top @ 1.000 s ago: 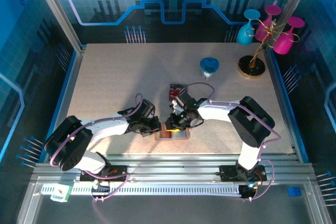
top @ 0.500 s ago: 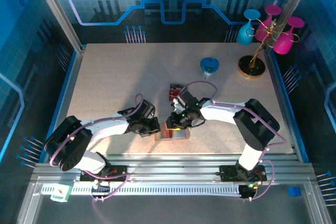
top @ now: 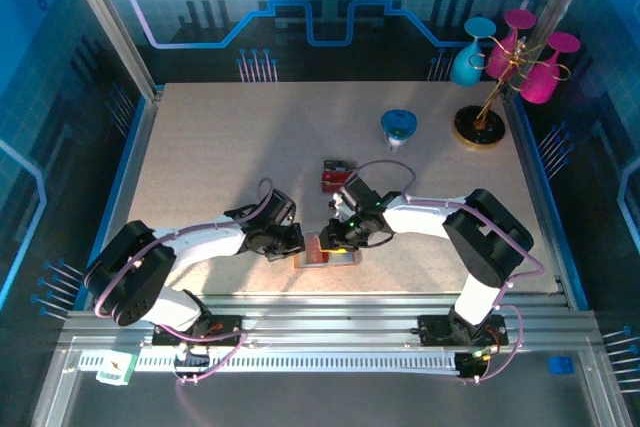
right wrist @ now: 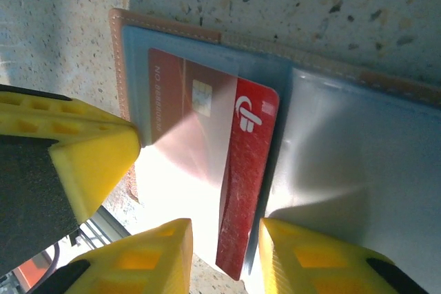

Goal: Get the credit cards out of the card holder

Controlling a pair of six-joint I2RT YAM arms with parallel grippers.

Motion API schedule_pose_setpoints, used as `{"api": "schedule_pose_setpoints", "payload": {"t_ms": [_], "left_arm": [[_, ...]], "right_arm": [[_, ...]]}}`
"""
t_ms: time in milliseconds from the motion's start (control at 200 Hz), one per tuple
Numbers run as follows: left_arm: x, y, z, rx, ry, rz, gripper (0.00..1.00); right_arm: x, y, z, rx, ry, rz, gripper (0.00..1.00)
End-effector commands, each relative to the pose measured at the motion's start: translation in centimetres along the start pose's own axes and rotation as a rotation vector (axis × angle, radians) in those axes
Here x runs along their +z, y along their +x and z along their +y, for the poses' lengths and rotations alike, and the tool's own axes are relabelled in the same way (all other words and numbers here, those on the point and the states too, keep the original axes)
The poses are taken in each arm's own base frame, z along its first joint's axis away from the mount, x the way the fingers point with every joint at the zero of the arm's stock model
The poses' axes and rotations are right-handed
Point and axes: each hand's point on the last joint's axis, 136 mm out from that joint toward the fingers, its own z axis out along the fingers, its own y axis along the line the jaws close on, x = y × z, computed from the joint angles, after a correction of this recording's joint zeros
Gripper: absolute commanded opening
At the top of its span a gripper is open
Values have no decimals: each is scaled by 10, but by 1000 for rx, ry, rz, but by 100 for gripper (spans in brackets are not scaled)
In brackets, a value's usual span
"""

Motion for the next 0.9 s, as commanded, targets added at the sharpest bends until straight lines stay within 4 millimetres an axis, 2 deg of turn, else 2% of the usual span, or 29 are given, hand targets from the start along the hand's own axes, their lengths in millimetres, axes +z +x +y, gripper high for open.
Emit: {"api": "schedule_pose_setpoints", "payload": {"t_ms": [0,460,720,895], "left_arm": [[1,-2,0,9,-14,12,7],[10,3,-4,21,-10,56,7],[9,4,5,27,-55,56,7],[7,3,9,36,-82,54,7]], "right_arm": [[2,3,-4,33,-36,12,31],[0,0,-2,52,-89,-6,27],[-7,-2,-2,51,-94,-21,16],[-9,-2,-4,49,-85,-20,14]]}}
